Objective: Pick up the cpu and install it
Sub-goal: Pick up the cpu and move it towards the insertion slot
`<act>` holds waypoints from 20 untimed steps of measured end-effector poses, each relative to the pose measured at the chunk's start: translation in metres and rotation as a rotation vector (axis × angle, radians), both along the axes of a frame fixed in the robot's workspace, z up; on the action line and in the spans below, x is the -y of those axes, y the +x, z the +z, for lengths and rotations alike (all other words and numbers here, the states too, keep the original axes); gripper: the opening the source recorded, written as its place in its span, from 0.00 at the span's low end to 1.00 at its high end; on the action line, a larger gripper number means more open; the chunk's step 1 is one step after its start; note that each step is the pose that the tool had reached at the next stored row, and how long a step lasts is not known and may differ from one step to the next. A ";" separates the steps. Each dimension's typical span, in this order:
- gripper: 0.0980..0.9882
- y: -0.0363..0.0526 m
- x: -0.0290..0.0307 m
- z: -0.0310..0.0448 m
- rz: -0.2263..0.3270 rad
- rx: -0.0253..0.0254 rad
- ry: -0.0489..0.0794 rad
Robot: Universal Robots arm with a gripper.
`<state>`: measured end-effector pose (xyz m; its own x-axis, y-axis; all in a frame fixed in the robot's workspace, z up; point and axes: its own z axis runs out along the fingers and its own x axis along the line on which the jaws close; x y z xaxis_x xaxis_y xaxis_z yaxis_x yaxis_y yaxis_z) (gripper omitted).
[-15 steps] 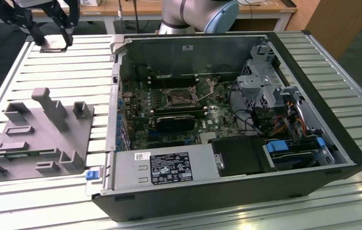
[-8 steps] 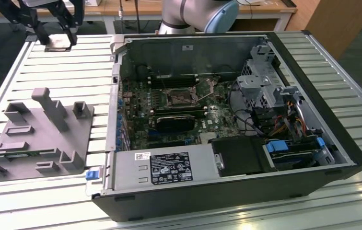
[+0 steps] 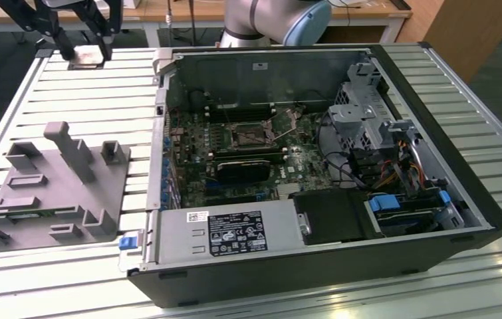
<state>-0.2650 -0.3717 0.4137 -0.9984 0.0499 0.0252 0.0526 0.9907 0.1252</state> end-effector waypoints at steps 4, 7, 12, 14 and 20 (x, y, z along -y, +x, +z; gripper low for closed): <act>0.49 0.0038 -0.0026 -0.0005 0.000 -0.0001 0.000; 0.49 0.0075 -0.0054 -0.0009 0.000 0.0000 0.000; 0.49 0.0158 -0.0119 -0.0015 0.000 0.0001 0.000; 0.49 0.0226 -0.0127 -0.0017 0.000 0.0000 0.001; 0.49 0.0491 -0.0128 -0.0028 0.000 -0.0003 0.000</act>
